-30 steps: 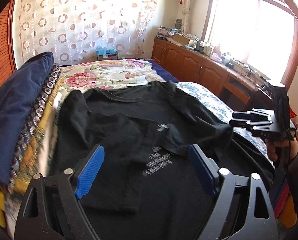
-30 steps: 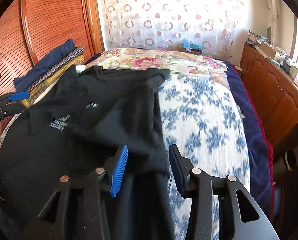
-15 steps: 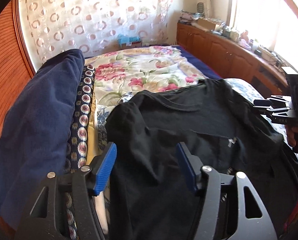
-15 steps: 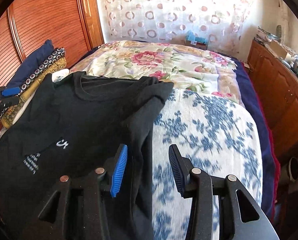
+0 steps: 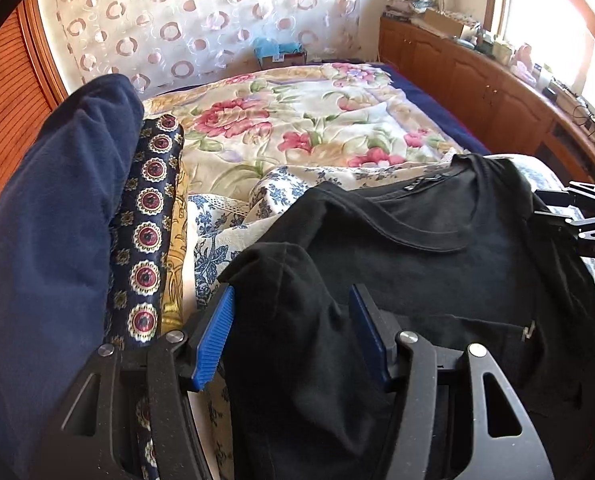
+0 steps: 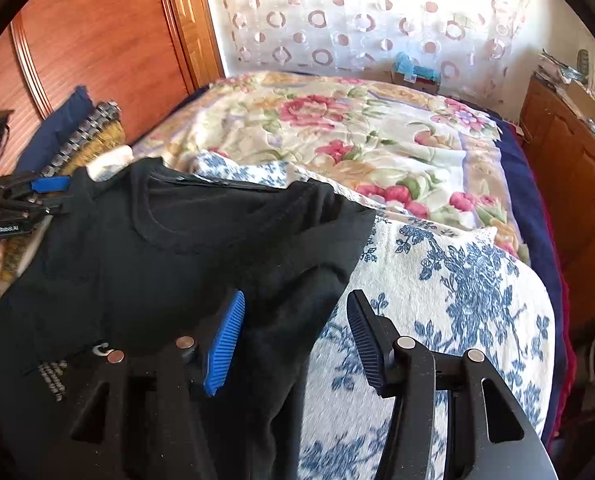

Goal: Fold small clothes

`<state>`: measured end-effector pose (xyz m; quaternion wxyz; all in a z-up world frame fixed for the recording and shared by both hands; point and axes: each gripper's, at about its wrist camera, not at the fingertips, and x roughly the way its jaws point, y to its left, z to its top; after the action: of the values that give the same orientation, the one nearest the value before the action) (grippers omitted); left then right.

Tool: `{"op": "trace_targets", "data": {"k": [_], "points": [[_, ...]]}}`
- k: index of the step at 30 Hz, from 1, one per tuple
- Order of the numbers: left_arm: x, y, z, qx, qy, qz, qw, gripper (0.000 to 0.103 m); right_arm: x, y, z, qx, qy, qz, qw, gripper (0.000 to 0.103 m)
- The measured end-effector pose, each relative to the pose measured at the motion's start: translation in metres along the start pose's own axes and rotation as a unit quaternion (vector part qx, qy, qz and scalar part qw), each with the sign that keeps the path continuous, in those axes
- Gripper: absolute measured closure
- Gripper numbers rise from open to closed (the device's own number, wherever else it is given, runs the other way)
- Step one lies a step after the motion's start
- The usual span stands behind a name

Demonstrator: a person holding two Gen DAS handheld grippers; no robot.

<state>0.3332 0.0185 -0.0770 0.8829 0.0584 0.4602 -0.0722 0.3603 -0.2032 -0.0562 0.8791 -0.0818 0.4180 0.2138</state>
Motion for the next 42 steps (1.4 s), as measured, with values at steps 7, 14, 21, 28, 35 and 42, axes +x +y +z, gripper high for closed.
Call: {"op": "trace_targets", "data": {"k": [7,14,21,28,35,42], "points": [[0.007,-0.002,0.005,0.015,-0.002,0.018,0.9997,0.043,-0.004,-0.008,0.005,-0.027,-0.016,0.018,0.999,0.097],[0.012,0.000,0.008,0.029,-0.002,0.023,0.9993,0.058,0.002,-0.039,-0.004,0.009,-0.015,0.001,1.000,0.097],[-0.003,0.013,0.013,0.012,-0.023,0.017,0.9995,0.096,0.005,-0.038,-0.001,0.027,-0.024,0.005,0.999,0.090],[-0.063,0.032,0.022,-0.012,-0.093,0.012,0.9955,0.097,0.010,-0.043,0.005,0.055,-0.022,0.004,0.998,0.066],[-0.094,0.038,0.010,-0.020,-0.122,-0.009,0.9923,0.097,0.004,-0.027,0.011,0.038,-0.018,0.022,0.999,0.098],[-0.146,0.025,-0.018,-0.015,-0.163,-0.038,0.9857,0.097,-0.067,-0.002,-0.002,0.025,-0.092,0.044,0.994,0.098]]}}
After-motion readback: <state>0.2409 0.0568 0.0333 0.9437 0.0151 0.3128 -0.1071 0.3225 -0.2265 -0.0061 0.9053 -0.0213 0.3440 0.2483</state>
